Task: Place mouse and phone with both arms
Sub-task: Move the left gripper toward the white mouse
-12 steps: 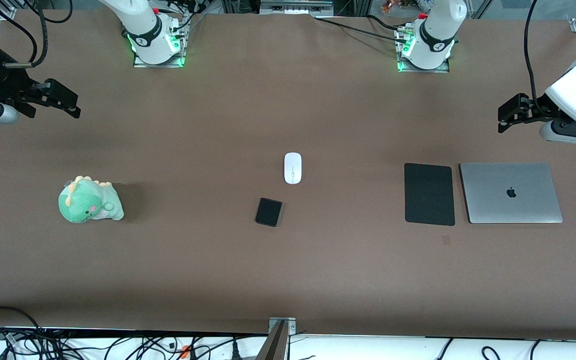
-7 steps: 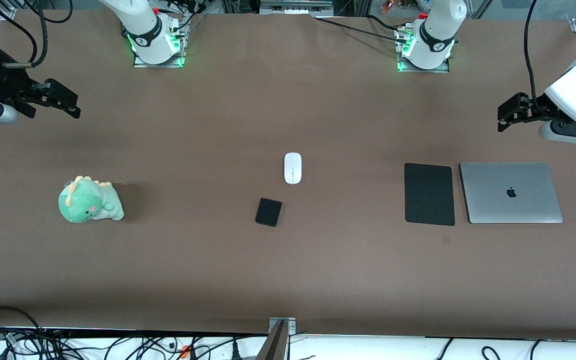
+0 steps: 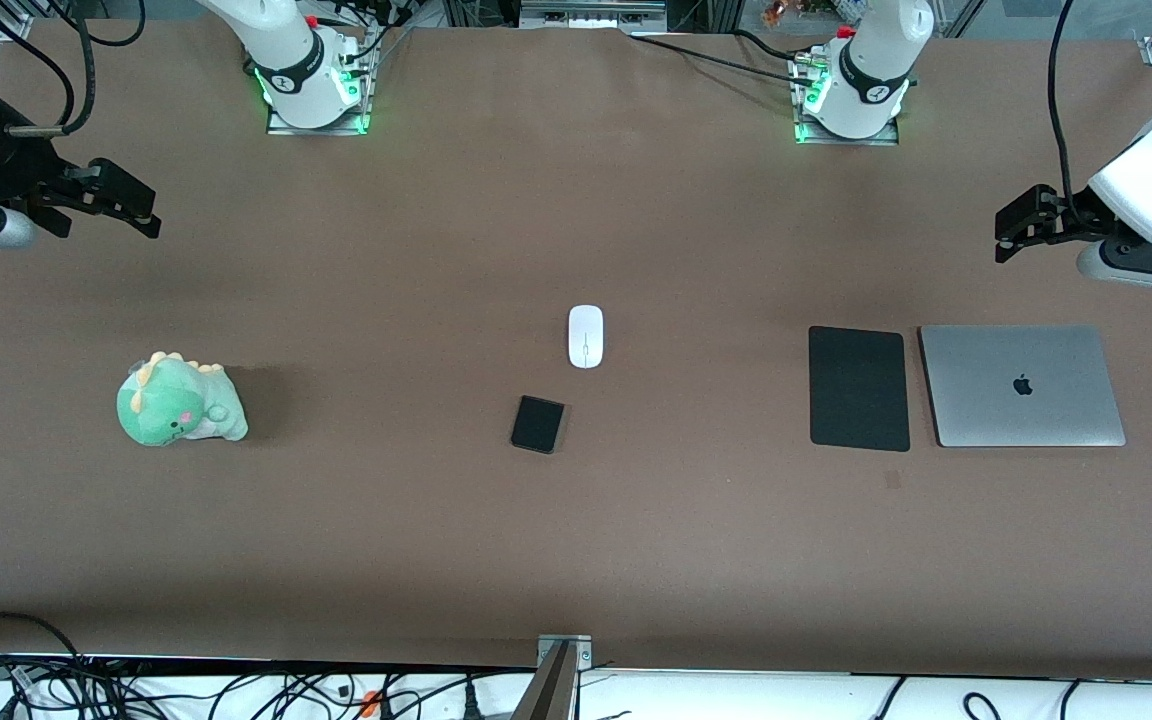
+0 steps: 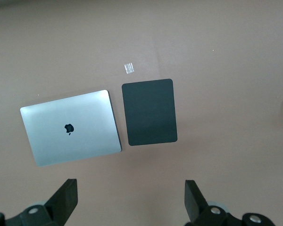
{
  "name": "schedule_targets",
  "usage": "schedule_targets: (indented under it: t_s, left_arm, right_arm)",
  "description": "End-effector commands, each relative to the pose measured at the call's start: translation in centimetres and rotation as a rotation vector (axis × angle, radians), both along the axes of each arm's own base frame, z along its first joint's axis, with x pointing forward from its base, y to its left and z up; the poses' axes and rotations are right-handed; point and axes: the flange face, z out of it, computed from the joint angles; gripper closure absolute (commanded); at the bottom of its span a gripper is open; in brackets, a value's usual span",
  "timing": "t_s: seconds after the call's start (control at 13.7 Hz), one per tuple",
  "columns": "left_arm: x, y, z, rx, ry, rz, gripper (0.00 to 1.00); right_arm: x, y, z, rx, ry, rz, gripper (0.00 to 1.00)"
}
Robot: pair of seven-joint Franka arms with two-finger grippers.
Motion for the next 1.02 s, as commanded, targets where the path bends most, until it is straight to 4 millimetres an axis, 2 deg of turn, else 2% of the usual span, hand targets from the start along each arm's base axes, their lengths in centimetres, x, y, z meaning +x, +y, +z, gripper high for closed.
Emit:
schedule_targets:
  t_s: [0.0, 0.22, 0.36, 0.51, 0.66, 0.73, 0.8, 0.95]
  left_arm:
    - [0.2, 0.0, 0.6, 0.007, 0.005, -0.017, 0.0]
    - [0.2, -0.1, 0.2, 0.007, 0.011, -0.02, 0.0]
    - [1.2, 0.0, -2.3, 0.006, 0.064, -0.017, 0.0]
    - [1.2, -0.3, -2.9, 0.006, 0.091, -0.025, 0.0]
    - [1.6, -3.0, -4.7, -0.003, 0.123, -0.065, 0.0]
    - [1.6, -5.1, -5.8, -0.01, 0.143, -0.087, 0.0]
    - [2.0, -7.1, -8.2, -0.009, 0.188, -0.096, 0.0]
    - [2.9, -12.6, -12.9, -0.004, 0.226, -0.101, 0.0]
  right_arm:
    - [0.2, 0.2, 0.4, 0.0, -0.013, 0.012, 0.0]
    - [0.3, 0.2, 0.4, 0.0, -0.017, 0.012, 0.0]
    - [0.8, 0.0, -0.1, -0.001, -0.019, 0.007, 0.0]
    - [0.8, 0.1, -0.1, 0.001, -0.019, 0.007, 0.0]
    - [1.0, 0.0, -0.1, 0.005, -0.034, 0.004, 0.0]
    - [1.1, -0.1, 0.0, 0.005, -0.038, 0.001, 0.0]
    - [1.1, -0.1, -0.1, 0.005, -0.037, 0.001, 0.0]
    - [1.1, -0.5, 0.2, 0.005, -0.04, -0.004, 0.0]
